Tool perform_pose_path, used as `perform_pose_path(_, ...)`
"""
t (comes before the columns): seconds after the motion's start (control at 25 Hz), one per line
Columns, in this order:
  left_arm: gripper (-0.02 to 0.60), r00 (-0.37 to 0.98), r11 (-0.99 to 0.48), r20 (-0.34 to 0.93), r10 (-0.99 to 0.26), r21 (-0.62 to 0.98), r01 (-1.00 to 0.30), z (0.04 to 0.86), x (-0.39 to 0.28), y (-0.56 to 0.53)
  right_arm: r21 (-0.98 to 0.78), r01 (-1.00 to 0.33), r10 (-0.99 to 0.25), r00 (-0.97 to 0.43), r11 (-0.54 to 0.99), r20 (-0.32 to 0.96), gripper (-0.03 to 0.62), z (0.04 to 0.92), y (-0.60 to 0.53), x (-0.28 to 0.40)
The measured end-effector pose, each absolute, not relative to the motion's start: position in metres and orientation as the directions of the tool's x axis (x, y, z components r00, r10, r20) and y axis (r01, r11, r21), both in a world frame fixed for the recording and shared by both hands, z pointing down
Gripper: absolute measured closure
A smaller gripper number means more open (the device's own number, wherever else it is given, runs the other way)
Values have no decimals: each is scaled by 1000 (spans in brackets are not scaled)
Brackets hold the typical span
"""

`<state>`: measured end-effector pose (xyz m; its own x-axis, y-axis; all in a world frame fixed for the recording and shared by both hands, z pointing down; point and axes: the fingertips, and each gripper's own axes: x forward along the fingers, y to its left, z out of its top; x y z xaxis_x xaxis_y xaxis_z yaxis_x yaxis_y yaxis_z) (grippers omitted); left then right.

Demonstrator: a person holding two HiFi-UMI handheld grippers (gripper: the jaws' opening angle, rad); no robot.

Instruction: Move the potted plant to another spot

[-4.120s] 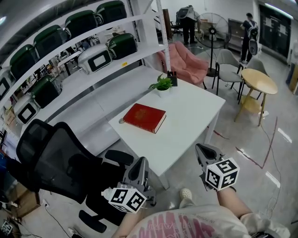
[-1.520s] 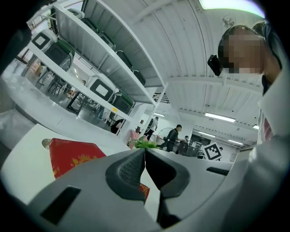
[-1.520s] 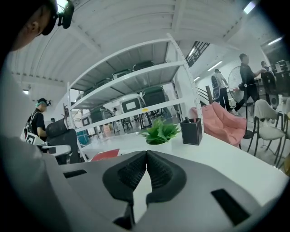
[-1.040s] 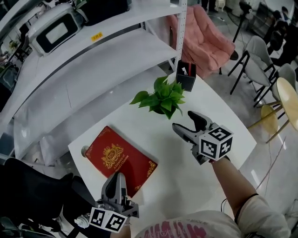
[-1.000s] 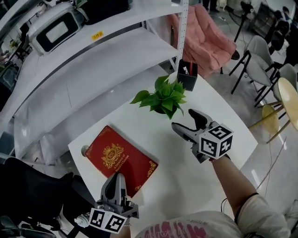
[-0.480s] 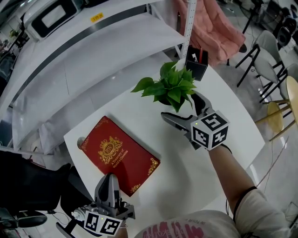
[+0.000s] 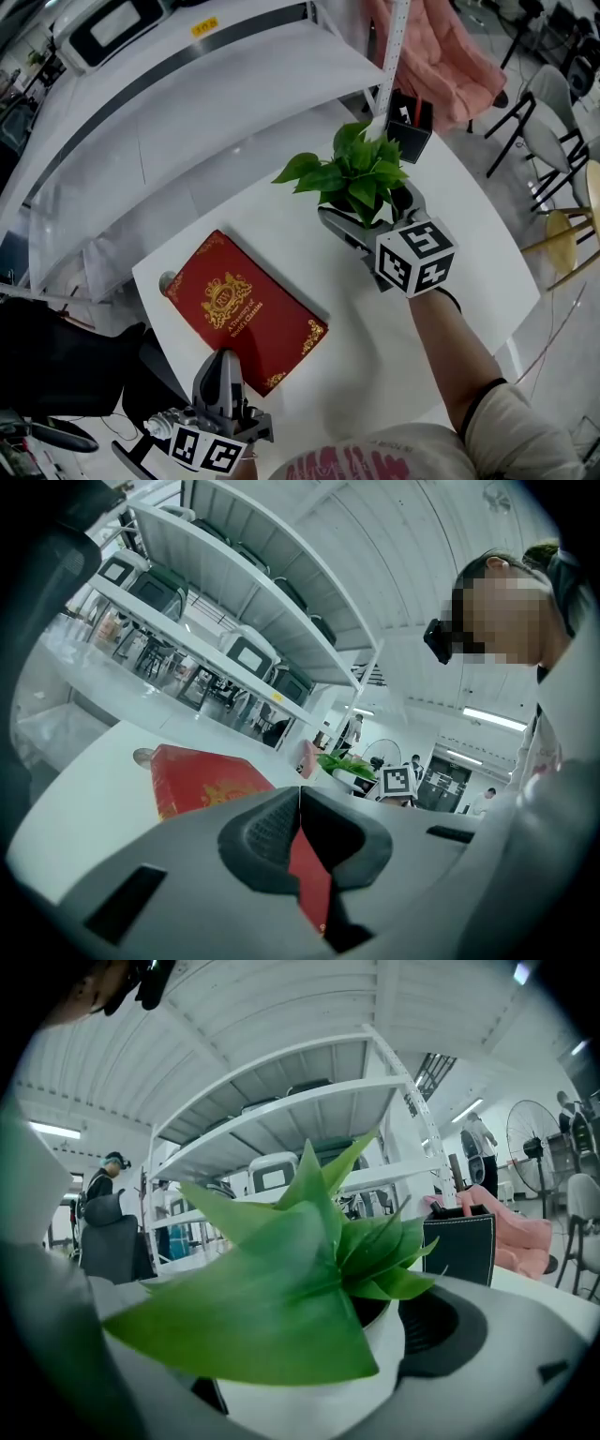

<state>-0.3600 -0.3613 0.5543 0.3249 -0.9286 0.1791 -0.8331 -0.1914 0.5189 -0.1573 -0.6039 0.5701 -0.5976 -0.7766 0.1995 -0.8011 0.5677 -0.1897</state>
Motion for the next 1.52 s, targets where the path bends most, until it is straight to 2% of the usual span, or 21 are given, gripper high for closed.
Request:
perform_pose_path(0.4, 557, 314, -179, 183, -932, 521, -835, 554, -362, -360, -124, -834, -807, -552, 538, 211, -1, 570, -614, -157)
perform_pose_path(0.48, 557, 312, -177, 181, -933, 524, -833, 553, -362, -360, -123, -838, -809, -545, 531, 220, 11, 571, -615, -155)
perform_pose_path(0.6, 557, 306, -170, 184, -934, 527, -833, 555, -364, -357, -128, -844, -812, -537, 521, 229, 63, 573, -616, -153)
perform_pose_path(1.52, 557, 320, -207, 135, -938, 523, -827, 525, -356, -346, -154, -867, -816, -498, 474, 292, 95, 560, -587, -146)
